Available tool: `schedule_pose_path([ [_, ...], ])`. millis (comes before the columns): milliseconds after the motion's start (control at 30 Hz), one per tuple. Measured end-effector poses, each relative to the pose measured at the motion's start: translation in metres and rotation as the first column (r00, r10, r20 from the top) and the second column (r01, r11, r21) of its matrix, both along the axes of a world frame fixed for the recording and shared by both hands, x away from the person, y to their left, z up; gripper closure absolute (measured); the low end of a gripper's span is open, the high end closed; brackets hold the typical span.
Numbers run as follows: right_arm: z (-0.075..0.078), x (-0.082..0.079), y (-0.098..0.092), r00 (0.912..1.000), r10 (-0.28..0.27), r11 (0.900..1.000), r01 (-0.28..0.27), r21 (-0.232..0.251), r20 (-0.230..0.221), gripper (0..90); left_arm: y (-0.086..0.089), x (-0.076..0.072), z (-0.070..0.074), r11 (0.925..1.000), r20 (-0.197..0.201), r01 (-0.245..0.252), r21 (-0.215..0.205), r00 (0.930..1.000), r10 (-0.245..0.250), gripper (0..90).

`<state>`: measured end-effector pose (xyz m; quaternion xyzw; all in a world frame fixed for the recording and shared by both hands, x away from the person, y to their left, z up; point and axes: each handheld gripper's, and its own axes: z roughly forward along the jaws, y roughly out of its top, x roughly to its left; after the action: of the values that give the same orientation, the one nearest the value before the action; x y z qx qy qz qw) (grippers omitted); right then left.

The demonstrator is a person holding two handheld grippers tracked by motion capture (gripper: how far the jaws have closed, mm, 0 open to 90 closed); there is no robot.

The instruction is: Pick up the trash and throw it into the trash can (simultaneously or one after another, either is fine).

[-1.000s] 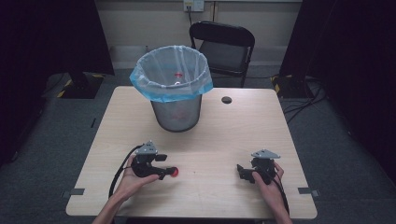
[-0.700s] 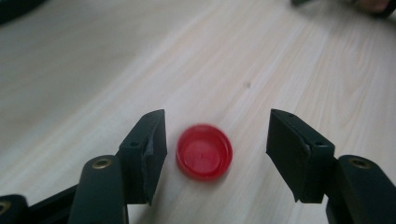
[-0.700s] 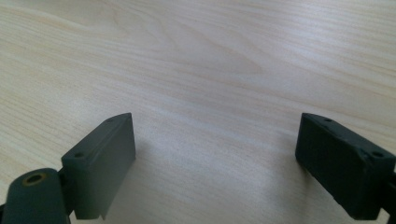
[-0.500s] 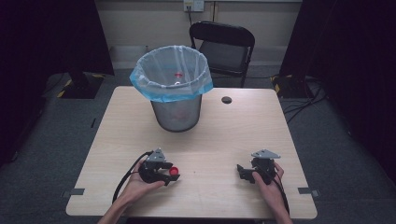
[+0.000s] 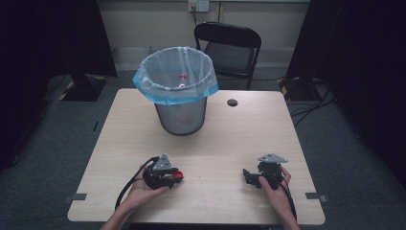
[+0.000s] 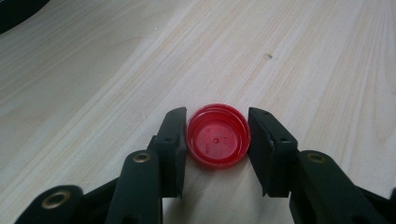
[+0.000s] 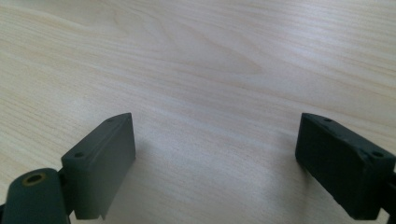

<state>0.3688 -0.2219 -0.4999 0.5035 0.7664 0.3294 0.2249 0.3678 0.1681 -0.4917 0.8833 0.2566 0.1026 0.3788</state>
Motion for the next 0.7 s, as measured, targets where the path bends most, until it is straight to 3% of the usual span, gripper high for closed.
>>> schedule_pose_path([
  [333, 0.0, 0.0, 0.0, 1.0, 0.001, 1.0, -0.001, 0.0, 0.0, 11.4, 0.004, 0.007, 0.001, 0.9983, -0.071, -0.016, -0.055, 0.9974, 0.013, 59.3],
  [500, 0.0, 0.0, 0.0, 1.0, 0.001, 1.0, -0.001, 0.0, 0.001, 11.4, 0.005, 0.008, 0.001, 0.9974, -0.075, -0.023, -0.069, 0.9971, 0.018, 59.3],
  [700, 0.0, 0.0, 0.0, 1.0, 0.001, 1.0, -0.001, 0.0, 0.0, 11.4, 0.009, 0.011, 0.006, 0.9925, -0.08, -0.037, -0.117, 0.9964, 0.027, 59.3],
])
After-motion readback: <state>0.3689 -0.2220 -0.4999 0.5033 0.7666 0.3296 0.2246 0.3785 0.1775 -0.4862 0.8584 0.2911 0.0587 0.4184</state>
